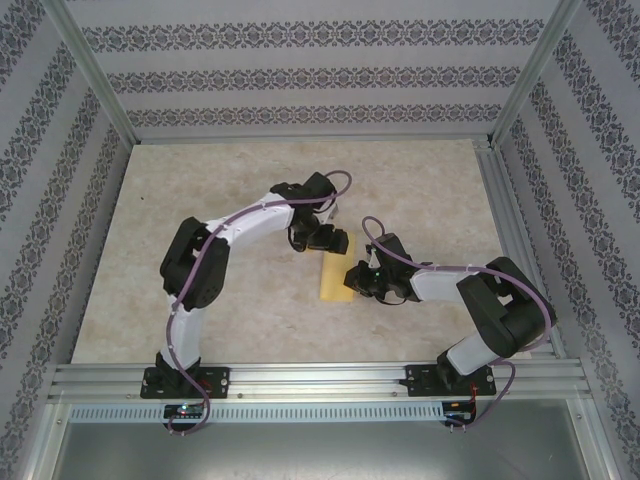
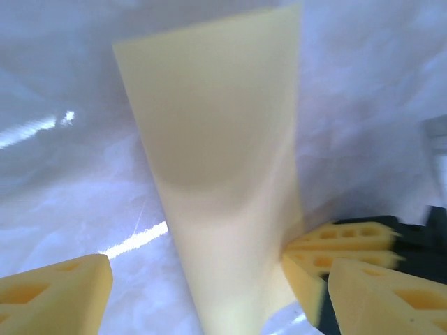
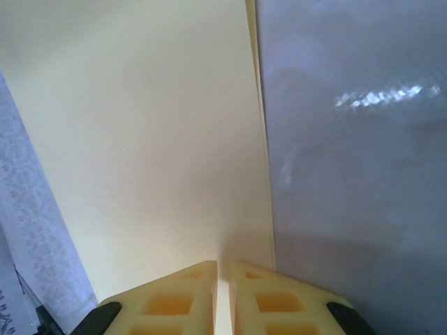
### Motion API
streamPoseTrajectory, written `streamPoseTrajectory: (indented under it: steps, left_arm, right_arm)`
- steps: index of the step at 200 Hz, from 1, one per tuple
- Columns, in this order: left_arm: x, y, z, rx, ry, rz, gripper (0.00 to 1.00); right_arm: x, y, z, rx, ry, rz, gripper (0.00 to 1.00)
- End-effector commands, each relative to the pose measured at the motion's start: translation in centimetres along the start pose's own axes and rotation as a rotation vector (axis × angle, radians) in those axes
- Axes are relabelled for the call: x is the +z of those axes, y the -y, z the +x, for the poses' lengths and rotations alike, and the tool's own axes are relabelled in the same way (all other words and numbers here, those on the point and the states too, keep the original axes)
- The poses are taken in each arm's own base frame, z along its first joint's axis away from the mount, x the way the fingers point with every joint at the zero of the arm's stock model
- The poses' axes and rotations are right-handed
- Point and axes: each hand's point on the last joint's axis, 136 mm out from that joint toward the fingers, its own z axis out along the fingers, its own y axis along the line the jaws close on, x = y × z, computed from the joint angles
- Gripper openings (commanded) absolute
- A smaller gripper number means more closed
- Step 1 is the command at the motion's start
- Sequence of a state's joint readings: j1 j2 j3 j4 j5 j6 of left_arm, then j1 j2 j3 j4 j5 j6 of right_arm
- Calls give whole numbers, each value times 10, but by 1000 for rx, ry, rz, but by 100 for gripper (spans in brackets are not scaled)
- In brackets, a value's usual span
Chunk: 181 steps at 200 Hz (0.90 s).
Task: Fold a paper plane with a square sheet of paper (fold left side to right side)
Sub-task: Hold the square sheet of paper at the center of the table.
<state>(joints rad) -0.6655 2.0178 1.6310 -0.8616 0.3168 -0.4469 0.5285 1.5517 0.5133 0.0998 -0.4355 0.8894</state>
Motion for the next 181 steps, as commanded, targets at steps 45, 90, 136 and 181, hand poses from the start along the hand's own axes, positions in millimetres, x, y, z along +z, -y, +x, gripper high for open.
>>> streamPoseTrajectory:
  steps: [45, 90, 136, 181]
  left_arm:
    - [-35, 55, -9, 28, 88, 294, 56]
    - [4, 38, 3, -12, 22, 257, 54]
    - [28, 29, 10, -37, -21, 261, 49]
    - [44, 17, 18, -50, -52, 225, 45]
  right_arm:
    - [10, 38, 13, 16, -28, 147, 14]
    - [10, 37, 12, 16, -30, 143, 14]
    - [10, 38, 12, 17, -31, 145, 14]
    - [11, 38, 13, 17, -32, 146, 14]
